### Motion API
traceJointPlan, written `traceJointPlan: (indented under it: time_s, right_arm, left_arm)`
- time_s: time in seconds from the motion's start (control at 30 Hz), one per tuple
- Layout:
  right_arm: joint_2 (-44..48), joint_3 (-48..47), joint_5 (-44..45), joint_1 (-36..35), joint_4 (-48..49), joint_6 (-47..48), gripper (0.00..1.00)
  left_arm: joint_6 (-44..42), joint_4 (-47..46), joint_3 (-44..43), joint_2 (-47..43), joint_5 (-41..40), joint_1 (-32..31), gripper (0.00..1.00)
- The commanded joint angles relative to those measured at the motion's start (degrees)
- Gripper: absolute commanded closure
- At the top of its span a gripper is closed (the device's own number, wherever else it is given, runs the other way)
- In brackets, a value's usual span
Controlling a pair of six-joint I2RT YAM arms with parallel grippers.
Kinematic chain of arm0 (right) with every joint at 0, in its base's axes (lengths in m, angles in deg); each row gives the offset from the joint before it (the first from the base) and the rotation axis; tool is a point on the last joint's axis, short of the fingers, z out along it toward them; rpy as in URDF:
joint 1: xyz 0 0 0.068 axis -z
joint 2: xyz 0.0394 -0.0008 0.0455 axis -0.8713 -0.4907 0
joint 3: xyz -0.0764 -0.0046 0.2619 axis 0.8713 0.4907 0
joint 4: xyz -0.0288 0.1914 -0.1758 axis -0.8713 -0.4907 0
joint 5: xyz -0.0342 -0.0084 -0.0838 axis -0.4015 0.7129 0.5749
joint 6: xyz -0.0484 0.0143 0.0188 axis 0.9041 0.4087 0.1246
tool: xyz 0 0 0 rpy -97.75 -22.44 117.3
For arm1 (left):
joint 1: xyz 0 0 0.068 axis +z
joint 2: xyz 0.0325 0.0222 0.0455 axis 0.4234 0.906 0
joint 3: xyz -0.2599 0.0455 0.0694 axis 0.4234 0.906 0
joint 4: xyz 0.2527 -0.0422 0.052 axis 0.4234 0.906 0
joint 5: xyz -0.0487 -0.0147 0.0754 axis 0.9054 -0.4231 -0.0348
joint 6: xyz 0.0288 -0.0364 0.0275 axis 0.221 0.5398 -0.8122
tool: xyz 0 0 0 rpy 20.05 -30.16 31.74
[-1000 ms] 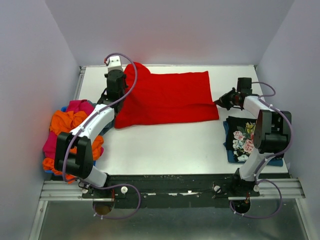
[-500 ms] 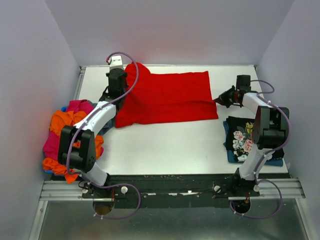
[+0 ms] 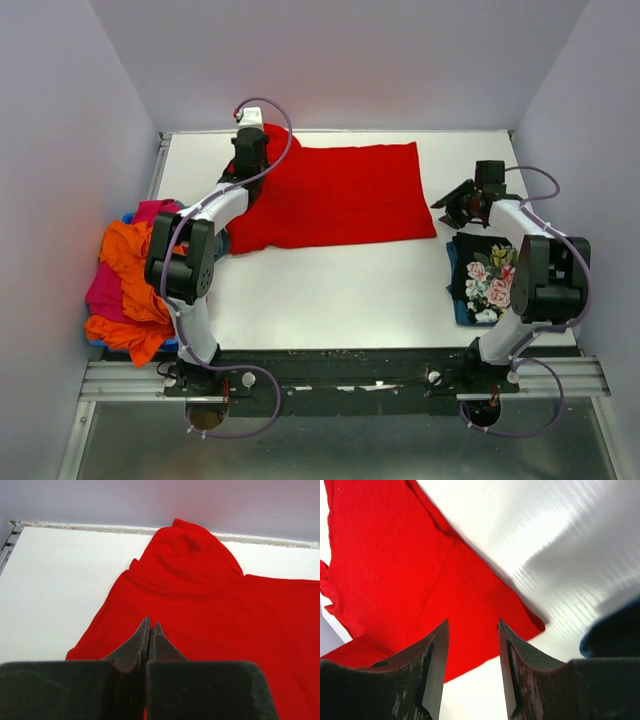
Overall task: Fold and stack the t-shirts
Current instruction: Fold the flattened tshirt in 1/3 of the way
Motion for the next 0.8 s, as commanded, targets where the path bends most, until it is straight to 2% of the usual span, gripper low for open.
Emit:
traceJointPlan:
  time_s: [0.0,0.17,0.53,0.6,0.67,0.7,0.73,0.77]
  right_arm:
    - [3.6,3.3,6.6,-2.6,-3.7,2.0,0.49]
    - [2.4,4.5,10.3,-5.8,-5.4,0.7,0.5]
    - [-1.9,4.3,14.7,-5.8,-6.3,-2.4,0.54]
    - [-2.5,3.5,15.2,-5.8,-7.1,-3.0,0.57]
    - [-3.2,2.7,15.6,-5.8,-7.9,-3.6,0.6]
    - [-3.4,2.2,15.9,-5.8,-8.0,-3.7,0.61]
    - [-3.8,1.7,15.9,-5.9,-8.5,-4.0,0.61]
    - [-4.2,1.3,16.1,-5.8,-8.7,-4.1,0.61]
  left_arm:
    - [-0.3,-0.9,-3.0,2.8,1.2,0.4,1.0]
    - [-0.4,-0.1,-4.2,5.2,-0.5,0.6,1.0]
    - [-0.6,-0.3,-6.0,8.0,1.1,1.7,1.0]
    - [-0.2,1.0,-7.2,8.1,1.8,1.7,0.98]
    - [0.4,2.1,-8.1,8.2,2.3,1.8,0.93]
    - [1.0,2.7,-8.8,8.1,2.5,1.7,0.86]
    - [1.5,4.1,-9.6,8.2,2.7,1.8,0.71]
    - [2.1,5.6,-10.6,8.1,2.7,1.8,0.64]
